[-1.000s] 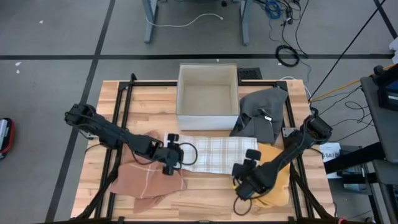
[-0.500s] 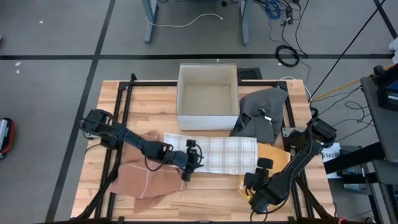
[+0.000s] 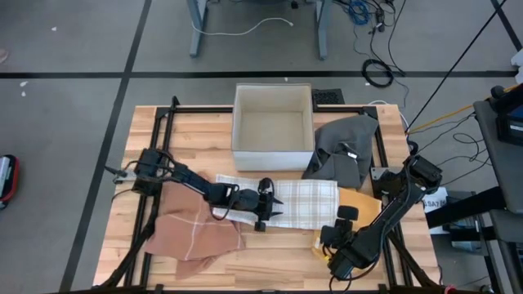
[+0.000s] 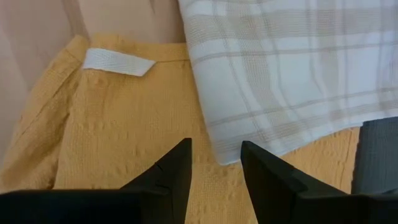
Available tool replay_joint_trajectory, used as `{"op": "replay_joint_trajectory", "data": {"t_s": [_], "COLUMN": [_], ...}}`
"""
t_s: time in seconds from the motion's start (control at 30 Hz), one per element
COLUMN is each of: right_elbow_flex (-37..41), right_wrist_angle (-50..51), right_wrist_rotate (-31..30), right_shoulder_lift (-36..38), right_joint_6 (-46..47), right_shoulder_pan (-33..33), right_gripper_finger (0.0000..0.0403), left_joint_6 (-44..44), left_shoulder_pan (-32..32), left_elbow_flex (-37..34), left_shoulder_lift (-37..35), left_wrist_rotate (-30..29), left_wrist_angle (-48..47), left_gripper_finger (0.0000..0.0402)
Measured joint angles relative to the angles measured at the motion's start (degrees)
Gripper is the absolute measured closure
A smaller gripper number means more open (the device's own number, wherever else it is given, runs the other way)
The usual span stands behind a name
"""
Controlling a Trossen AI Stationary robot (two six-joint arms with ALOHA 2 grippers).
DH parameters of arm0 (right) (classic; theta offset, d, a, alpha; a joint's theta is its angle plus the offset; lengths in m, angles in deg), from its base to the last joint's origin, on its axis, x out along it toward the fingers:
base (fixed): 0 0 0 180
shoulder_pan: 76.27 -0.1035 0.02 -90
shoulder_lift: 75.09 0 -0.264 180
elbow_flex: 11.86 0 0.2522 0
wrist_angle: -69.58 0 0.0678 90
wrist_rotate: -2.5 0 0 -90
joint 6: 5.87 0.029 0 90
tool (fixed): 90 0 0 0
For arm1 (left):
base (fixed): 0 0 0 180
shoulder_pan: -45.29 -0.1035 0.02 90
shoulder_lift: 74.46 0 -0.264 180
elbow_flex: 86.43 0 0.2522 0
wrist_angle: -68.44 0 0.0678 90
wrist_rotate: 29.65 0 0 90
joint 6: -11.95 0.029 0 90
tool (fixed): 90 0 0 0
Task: Fold towel
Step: Fold the white patterned towel
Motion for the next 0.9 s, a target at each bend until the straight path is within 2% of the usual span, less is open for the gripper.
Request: {"op": "replay_joint_trajectory", "data": {"t_s": [0.17, 0.4, 0.7, 0.9], "right_elbow_flex": [1.44, 1.78, 1.83, 1.83], "right_wrist_angle": [-2.47, -2.48, -2.53, -2.66], "right_wrist_rotate": [0.23, 0.24, 0.11, -0.23], "right_shoulder_lift": [0.02, 0.02, 0.02, 0.02], "right_joint_6": [-1.02, -2.53, -2.63, -5.02], "right_shoulder_pan": [0.00, 0.00, 0.00, 0.46], "right_gripper_finger": [0.0307, 0.0394, 0.0401, 0.0403], "left_joint_6": [0.24, 0.02, 0.00, -0.40], "left_shoulder_pan": [-0.06, -0.17, -0.17, -0.71], "left_elbow_flex": [1.92, 1.99, 1.99, 1.99], "left_shoulder_lift": [3.00, 3.71, 3.38, 3.38], "left_wrist_rotate": [0.19, -2.25, -3.11, -0.18], "left_wrist_angle": [-0.29, -2.44, -3.13, -3.68], "left_gripper_finger": [0.0239, 0.0239, 0.0239, 0.0239]}}
